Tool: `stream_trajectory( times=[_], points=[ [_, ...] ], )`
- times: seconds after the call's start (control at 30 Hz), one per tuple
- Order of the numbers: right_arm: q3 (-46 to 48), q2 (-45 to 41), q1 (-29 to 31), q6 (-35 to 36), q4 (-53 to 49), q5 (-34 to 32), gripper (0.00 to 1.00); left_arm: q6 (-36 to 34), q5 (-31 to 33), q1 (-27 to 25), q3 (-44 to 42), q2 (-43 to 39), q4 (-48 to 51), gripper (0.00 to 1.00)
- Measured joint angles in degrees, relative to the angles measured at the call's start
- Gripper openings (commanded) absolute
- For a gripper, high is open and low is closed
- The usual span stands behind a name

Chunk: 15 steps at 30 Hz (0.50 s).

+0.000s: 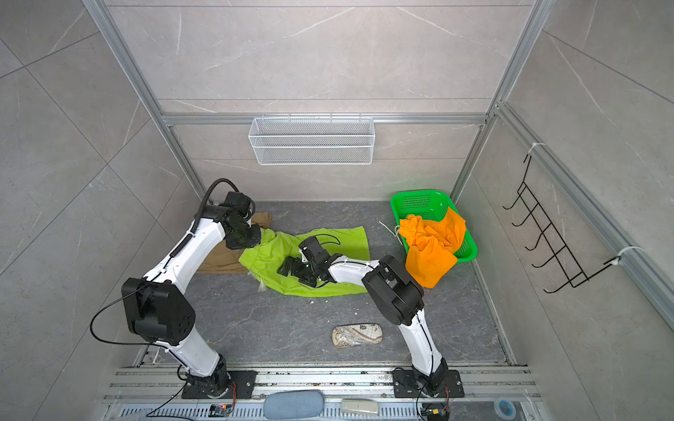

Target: Fold and stack the shorts

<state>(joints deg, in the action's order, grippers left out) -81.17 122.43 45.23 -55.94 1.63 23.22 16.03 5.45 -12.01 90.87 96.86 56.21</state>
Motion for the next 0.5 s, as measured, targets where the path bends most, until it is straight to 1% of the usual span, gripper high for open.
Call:
stream_trajectory(
  times=[0.3,0.5],
  points=[
    [5.5,-9.6,0.8,0.0,-0.1,-1.4,0.99,0.0,0.5,0.0,0.0,-0.1,0.8,0.00],
    [9.0,-9.0,4.9,-1.1,3.1,-1.8,0.99,-0.2,0.6,0.0,1.0,-0.1,1.5,0.00]
  ],
)
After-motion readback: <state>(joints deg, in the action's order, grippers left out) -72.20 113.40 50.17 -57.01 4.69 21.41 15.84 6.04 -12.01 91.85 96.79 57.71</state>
